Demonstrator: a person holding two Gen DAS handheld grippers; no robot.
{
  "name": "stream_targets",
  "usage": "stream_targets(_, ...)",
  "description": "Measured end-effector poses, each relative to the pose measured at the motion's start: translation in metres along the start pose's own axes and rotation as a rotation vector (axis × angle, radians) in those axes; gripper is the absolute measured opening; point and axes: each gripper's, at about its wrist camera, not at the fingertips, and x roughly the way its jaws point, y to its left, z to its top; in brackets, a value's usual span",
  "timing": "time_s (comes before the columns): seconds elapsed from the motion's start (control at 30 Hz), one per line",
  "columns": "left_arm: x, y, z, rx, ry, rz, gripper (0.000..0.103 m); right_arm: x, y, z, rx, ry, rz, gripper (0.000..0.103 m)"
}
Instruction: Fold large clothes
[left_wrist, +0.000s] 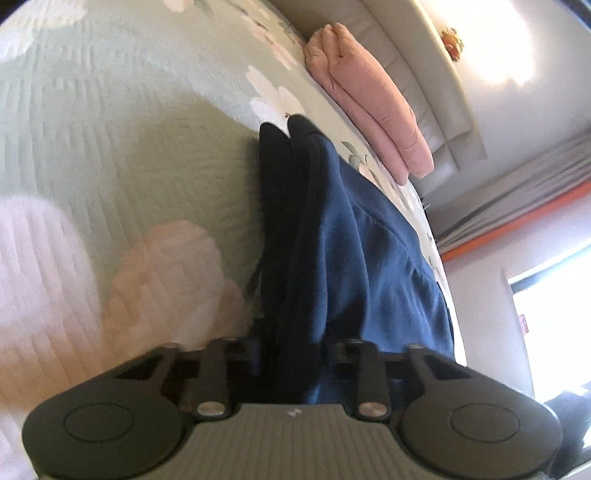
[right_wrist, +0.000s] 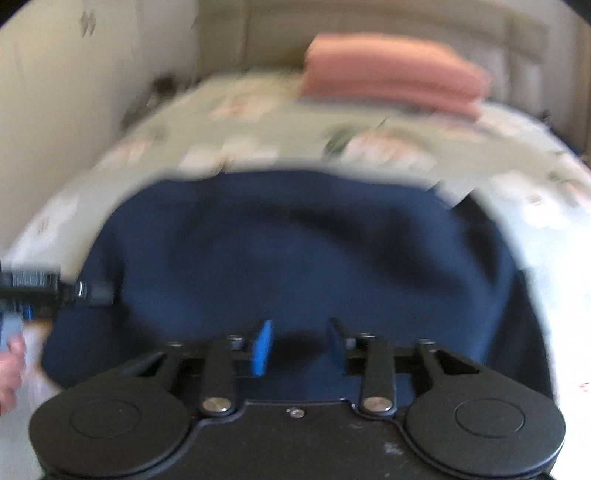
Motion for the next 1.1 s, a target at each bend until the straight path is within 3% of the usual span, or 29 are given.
stream_targets(0.07, -0.004, -0.001, -0.004, -0.053, -0.029, -0.015, 0.02, 0.007, 0.003, -0.005, -0.03, -0.019, -0.006, 0.038)
stream_targets(0.2, -0.025, -0.034, -0.006, -0.034, -0.102, -0.07, 0.019, 0.004, -0.01, -0.003, -0.004, -0.014, 0.051, 0.039)
stream_targets(0.33, -0.031, -0.097, 0.0, 0.06, -0.115, -0.093, 0.018, -0.015, -0.03, -0.002, 0.004, -0.027, 0.095, 0.039)
stream_targets(0.47, -0.013, -0.177, 0.004, 0.169, -0.075, -0.093, 0.018, -0.031, -0.062, -0.011, 0.055, -0.022, 0.14, 0.04)
stream_targets(0.67, 0.051, -0.287, -0.017, 0.292, 0.047, -0.013, 0.018, -0.06, -0.126, -0.022, 0.128, -0.028, 0.127, 0.04)
stream_targets(0.83, 0.112, -0.345, -0.043, 0.323, 0.104, -0.036, 0.018, -0.075, -0.198, -0.036, 0.241, -0.022, 0.08, 0.04)
stream_targets(1.03, 0.212, -0.36, -0.092, 0.329, 0.215, 0.029, 0.018, -0.077, -0.264, -0.051, 0.35, -0.003, 0.018, 0.042)
stream_targets(1.1, 0.239, -0.358, -0.11, 0.384, 0.232, 0.077, 0.019, -0.075, -0.279, -0.055, 0.362, 0.008, 0.007, 0.042)
